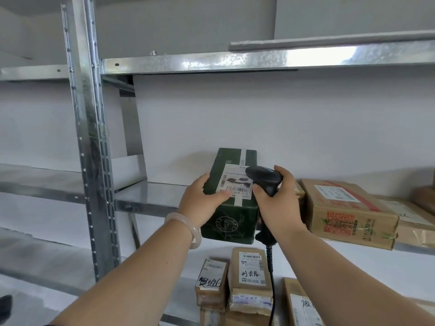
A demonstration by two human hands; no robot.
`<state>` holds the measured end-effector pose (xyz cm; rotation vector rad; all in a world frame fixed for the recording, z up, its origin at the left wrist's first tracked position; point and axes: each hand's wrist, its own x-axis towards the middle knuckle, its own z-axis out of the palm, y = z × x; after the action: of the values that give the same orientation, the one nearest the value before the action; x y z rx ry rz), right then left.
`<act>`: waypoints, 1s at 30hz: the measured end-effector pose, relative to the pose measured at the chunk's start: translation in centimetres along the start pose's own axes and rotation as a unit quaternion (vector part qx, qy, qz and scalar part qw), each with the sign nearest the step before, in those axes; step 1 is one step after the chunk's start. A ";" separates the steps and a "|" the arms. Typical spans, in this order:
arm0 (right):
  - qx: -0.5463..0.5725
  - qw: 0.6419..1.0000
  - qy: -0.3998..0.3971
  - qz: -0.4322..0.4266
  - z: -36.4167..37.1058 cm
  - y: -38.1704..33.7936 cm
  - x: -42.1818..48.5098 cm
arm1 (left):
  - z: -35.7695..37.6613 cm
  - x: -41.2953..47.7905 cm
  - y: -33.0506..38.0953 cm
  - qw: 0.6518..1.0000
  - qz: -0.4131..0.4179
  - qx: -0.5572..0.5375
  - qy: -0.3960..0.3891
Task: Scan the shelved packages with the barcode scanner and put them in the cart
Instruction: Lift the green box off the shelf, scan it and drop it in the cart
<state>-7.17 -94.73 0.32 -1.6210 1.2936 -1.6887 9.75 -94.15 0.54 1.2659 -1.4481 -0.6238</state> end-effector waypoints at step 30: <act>0.031 0.987 -0.114 -0.113 -8.9 4.9 -16.7 | 4.8 -20.3 -5.2 0.992 0.020 -0.084 0.090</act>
<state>-13.55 -80.22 -11.06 -1.9183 0.9677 -1.5932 4.71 -78.22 -12.91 1.1296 -1.2425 -0.5771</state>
